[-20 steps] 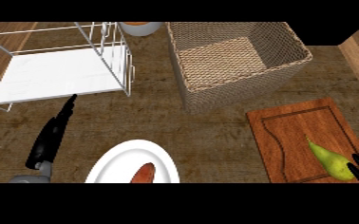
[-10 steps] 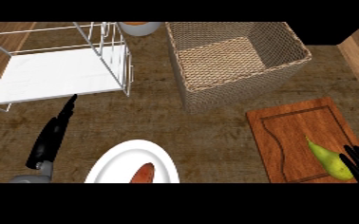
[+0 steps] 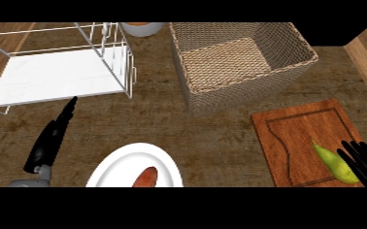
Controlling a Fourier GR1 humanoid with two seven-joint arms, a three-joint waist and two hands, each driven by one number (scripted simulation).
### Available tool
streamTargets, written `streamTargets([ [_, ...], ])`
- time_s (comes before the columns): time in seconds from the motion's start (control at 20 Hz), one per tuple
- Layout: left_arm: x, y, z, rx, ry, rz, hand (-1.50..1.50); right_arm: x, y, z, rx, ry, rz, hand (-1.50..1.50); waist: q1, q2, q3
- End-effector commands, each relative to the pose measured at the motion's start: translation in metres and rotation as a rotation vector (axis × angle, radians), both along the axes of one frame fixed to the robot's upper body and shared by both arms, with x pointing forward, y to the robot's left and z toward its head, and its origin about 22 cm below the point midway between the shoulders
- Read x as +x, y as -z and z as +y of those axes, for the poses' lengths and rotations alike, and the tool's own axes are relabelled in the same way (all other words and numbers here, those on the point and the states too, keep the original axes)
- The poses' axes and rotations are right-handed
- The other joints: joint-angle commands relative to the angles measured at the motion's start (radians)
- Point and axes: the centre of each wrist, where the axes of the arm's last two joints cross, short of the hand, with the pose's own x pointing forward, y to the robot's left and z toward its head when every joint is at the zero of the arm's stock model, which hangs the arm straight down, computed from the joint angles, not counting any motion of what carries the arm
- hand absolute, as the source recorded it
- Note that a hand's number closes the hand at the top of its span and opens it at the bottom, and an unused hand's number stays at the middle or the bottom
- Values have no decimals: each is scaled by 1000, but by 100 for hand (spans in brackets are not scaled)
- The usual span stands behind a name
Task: Pick the pear from the cutting board and place it in the basket
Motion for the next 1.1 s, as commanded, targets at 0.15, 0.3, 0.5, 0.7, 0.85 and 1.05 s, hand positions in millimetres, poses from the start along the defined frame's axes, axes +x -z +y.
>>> streamTargets([
  [0.15, 4, -7, -18, -18, 5, -2, 0, 31, 26, 27, 43, 6, 10, 150, 25, 1, 21],
  [0.3, 8, -1, -4, -11, 4, -17, 0, 24, 25, 23, 67, -55, 62, 150, 15, 2, 19],
  [0.5, -4, 8, 1, 9, -17, -12, 0, 30, 26, 23, 72, -104, 104, 150, 26, 2, 20],
  [0.7, 8, -3, 0, -8, 5, 6, 0, 27, 43, 54, 34, -150, 73, 150, 20, 1, 21],
  [0.85, 5, 1, -4, -16, 4, 3, 0, 23, 38, 49, 11, -150, 17, 150, 13, -1, 21],
  [1.05, 0, 5, -8, -18, -26, -2, 0, 14, 25, 44, 1, -117, -116, 150, -5, -7, 22],
])
